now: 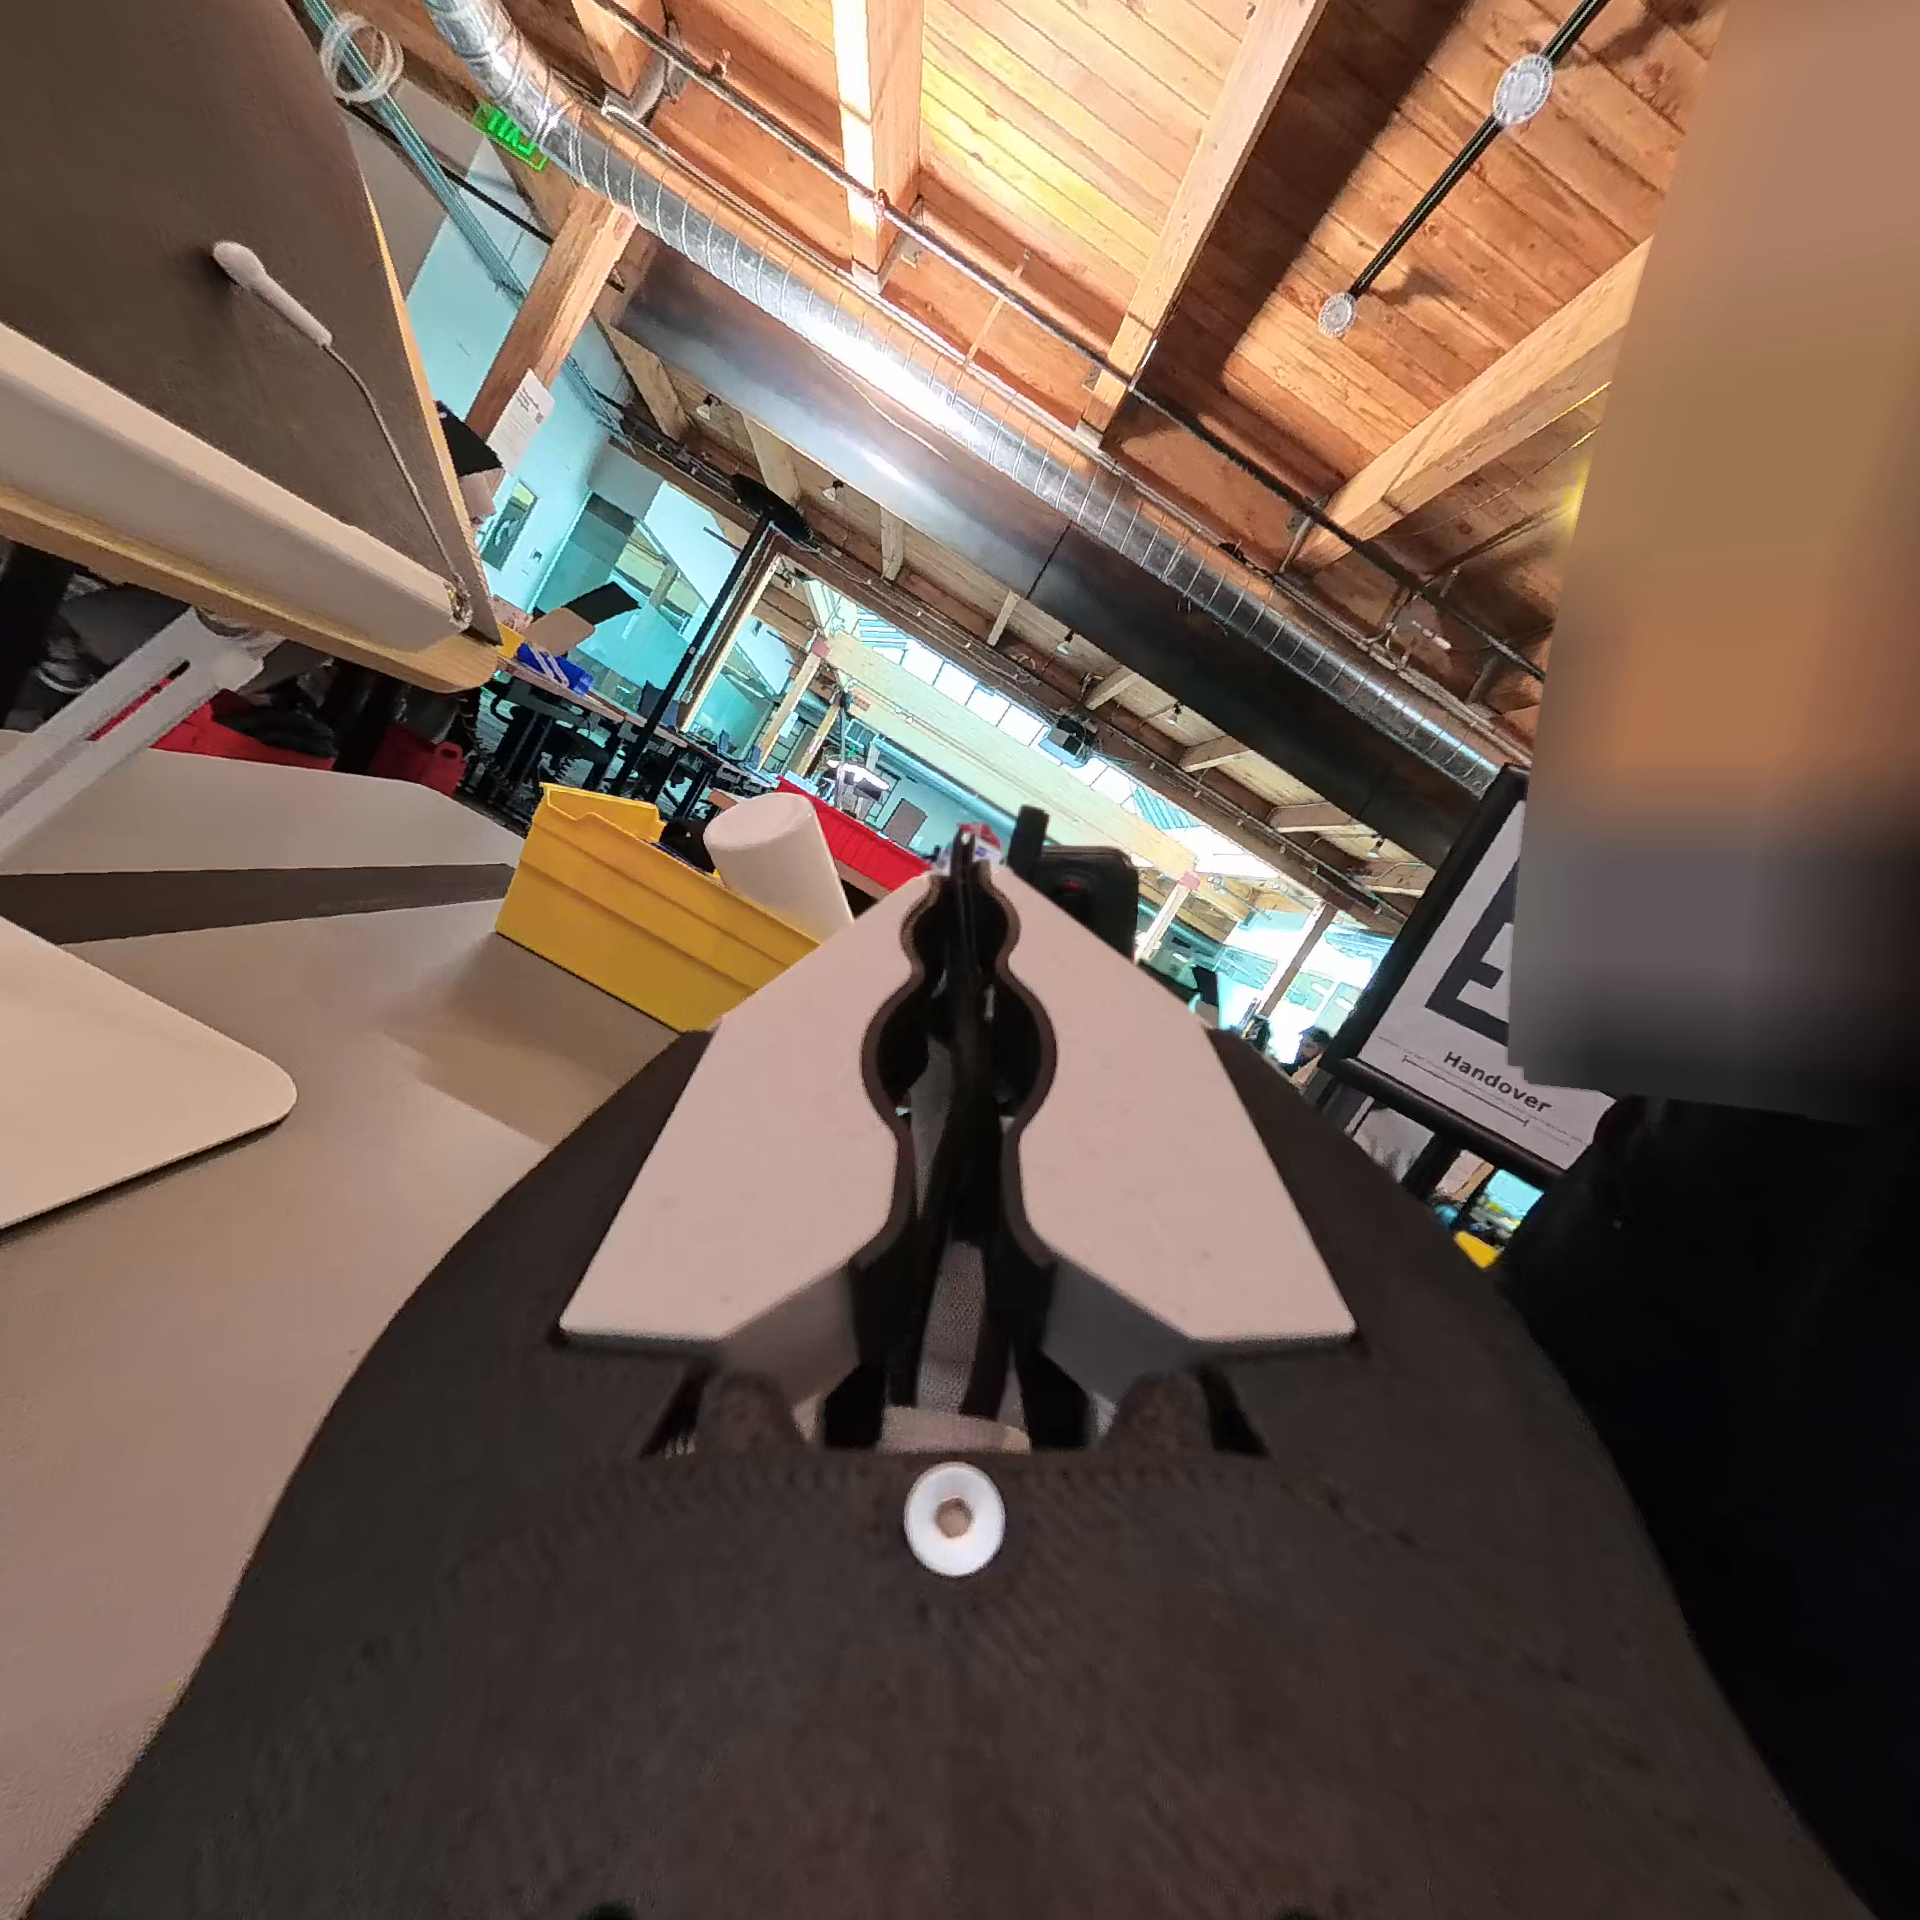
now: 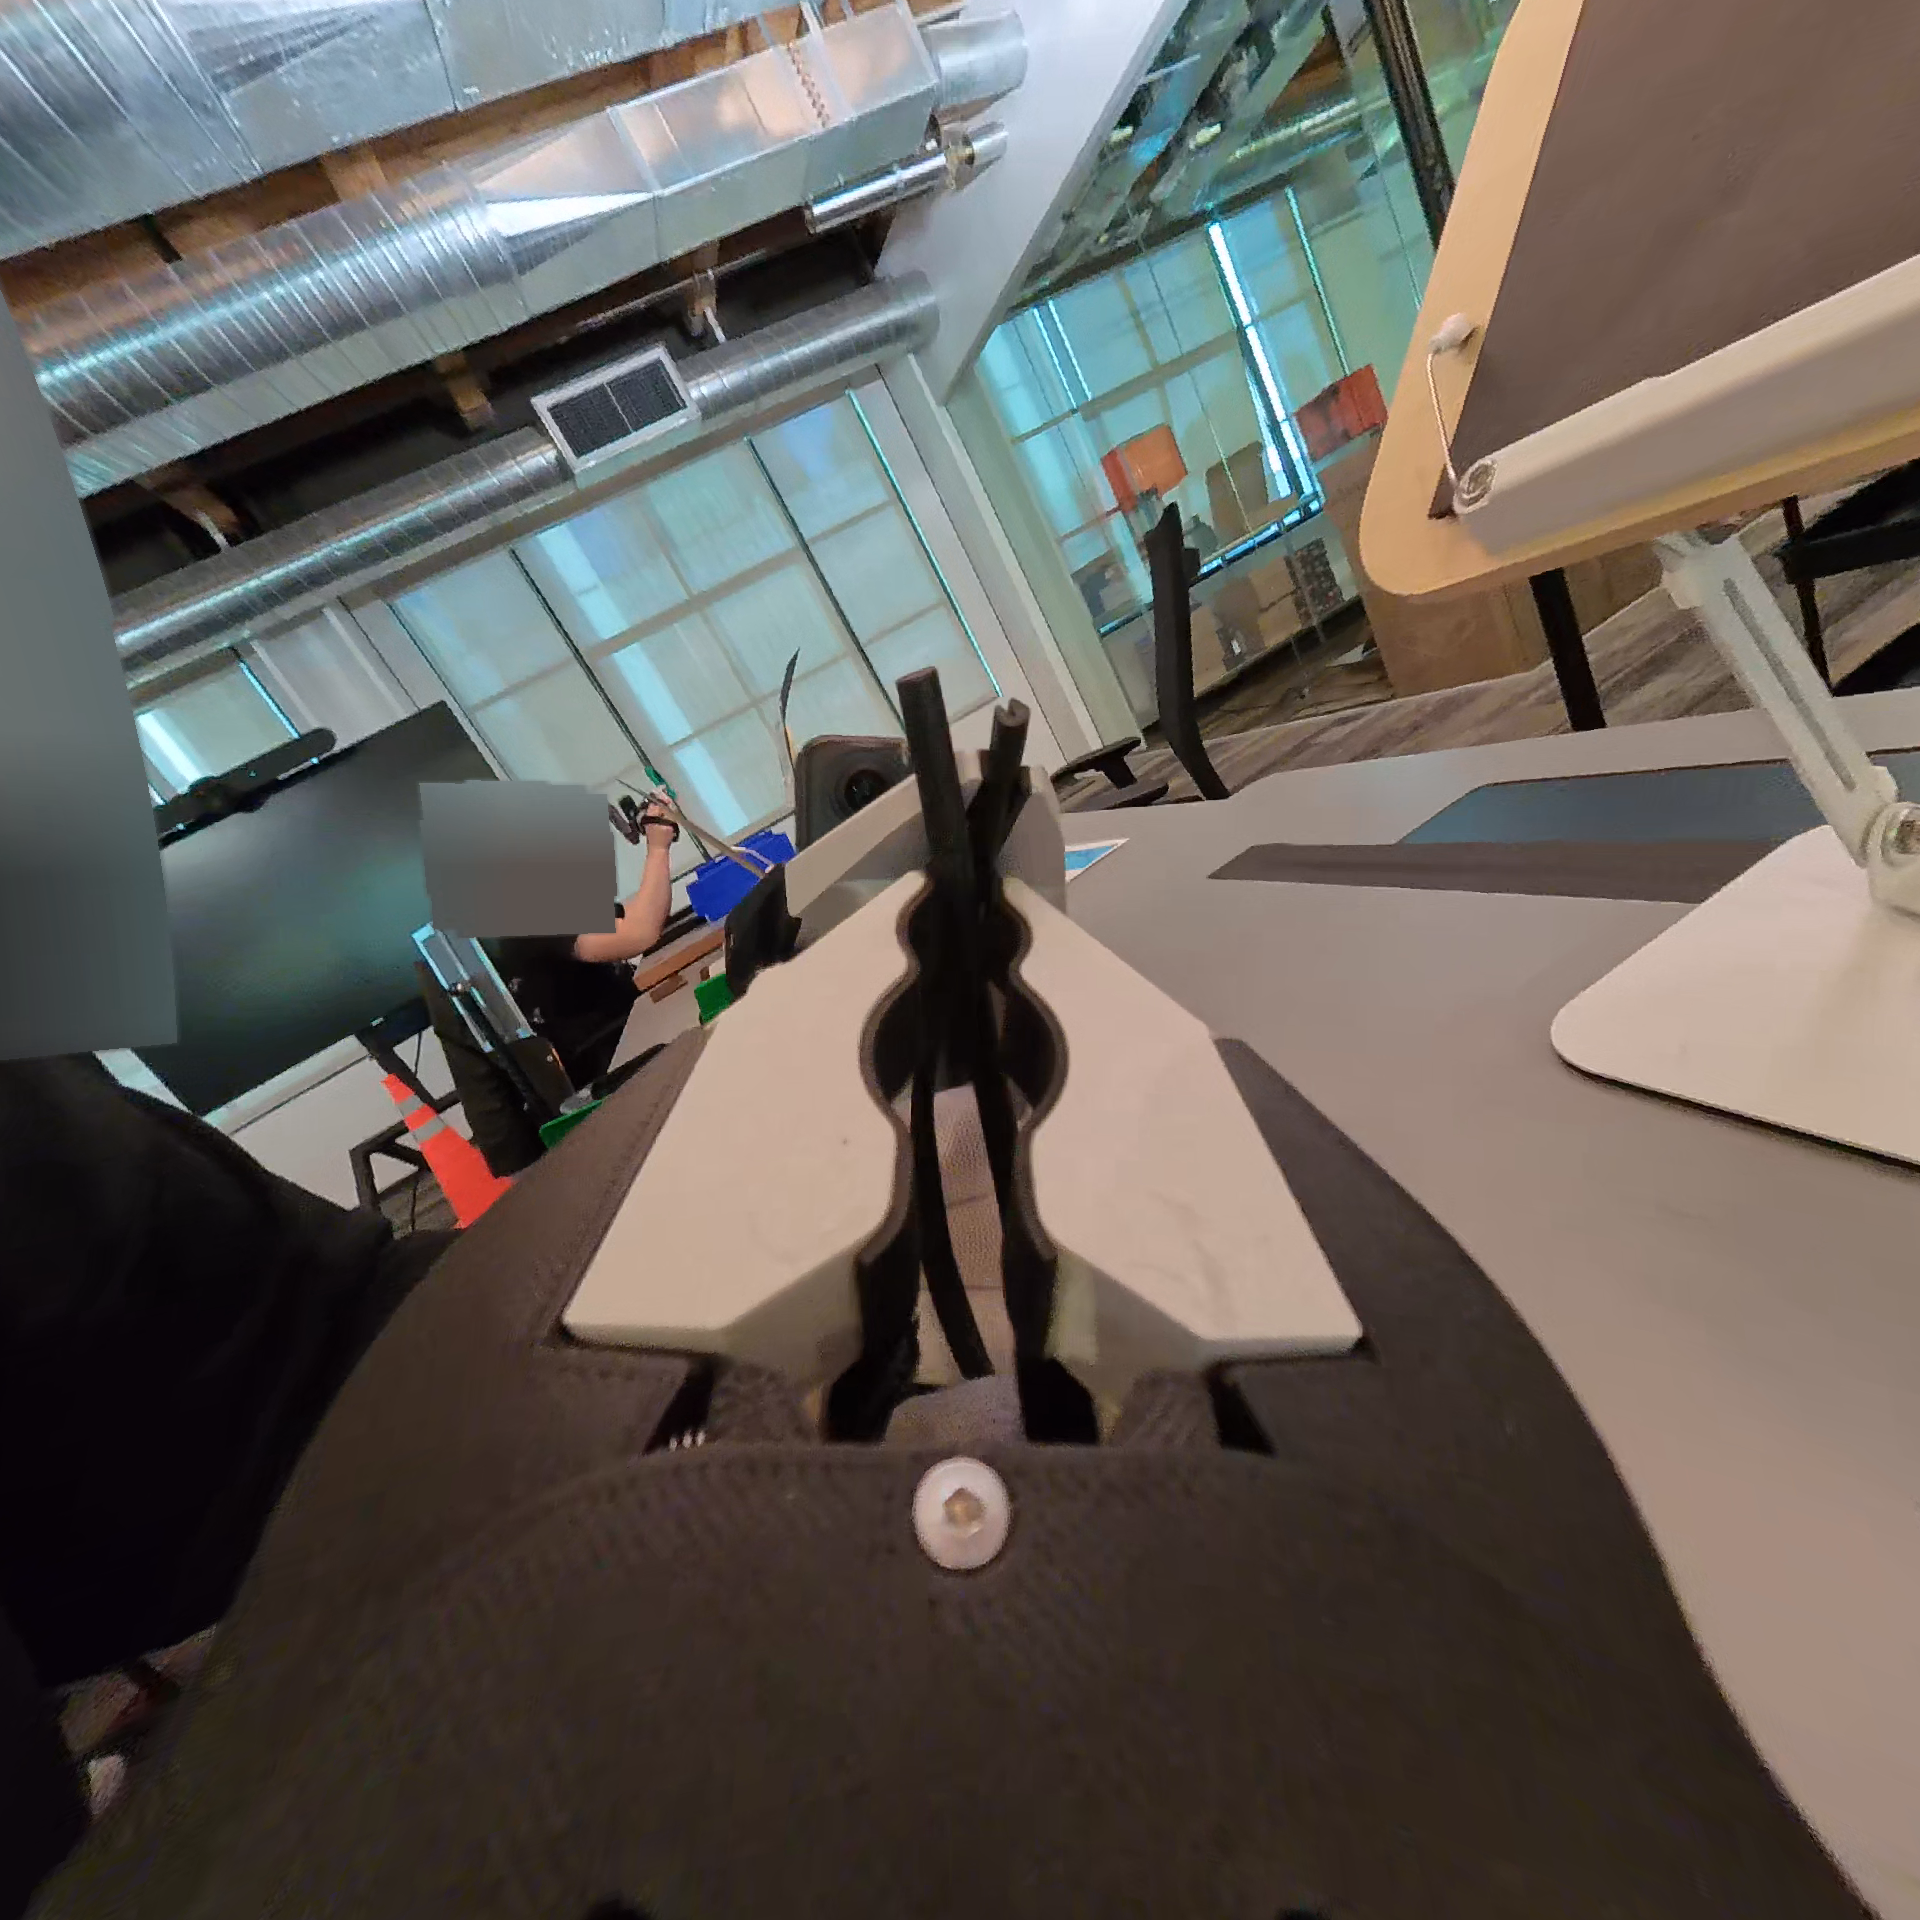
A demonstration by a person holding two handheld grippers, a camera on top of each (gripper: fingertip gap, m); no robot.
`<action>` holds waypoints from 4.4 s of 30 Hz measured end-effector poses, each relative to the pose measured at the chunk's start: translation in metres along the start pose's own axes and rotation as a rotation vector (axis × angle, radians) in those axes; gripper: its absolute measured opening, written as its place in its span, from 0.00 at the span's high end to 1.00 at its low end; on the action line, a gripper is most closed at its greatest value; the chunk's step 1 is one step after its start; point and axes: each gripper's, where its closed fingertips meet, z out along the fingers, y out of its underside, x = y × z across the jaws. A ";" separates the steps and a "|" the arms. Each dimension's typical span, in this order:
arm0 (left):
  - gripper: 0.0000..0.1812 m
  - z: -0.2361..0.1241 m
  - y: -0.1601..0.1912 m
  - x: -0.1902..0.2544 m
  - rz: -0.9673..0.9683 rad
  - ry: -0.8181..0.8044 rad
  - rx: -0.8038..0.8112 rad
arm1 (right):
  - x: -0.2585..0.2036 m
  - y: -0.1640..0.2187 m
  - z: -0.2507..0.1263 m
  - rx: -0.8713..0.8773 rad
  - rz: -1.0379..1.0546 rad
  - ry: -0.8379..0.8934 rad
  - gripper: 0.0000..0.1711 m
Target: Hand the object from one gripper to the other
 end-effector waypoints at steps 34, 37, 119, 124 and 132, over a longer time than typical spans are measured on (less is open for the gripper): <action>0.96 0.007 0.021 -0.023 0.389 -0.333 -0.254 | 0.037 0.010 -0.015 -0.233 -0.468 0.387 0.99; 0.97 0.004 0.013 -0.023 0.395 -0.343 -0.239 | 0.034 0.010 -0.012 -0.254 -0.472 0.372 0.95; 0.99 0.011 0.084 -0.006 0.563 -0.244 -0.712 | 0.078 0.047 -0.239 -1.494 -0.928 0.208 0.83; 0.99 0.007 0.091 -0.013 0.551 -0.259 -0.744 | 0.092 0.076 -0.257 -1.547 -0.914 0.164 0.92; 0.98 0.005 0.097 -0.017 0.529 -0.254 -0.756 | 0.080 0.076 -0.251 -1.458 -0.784 0.124 0.90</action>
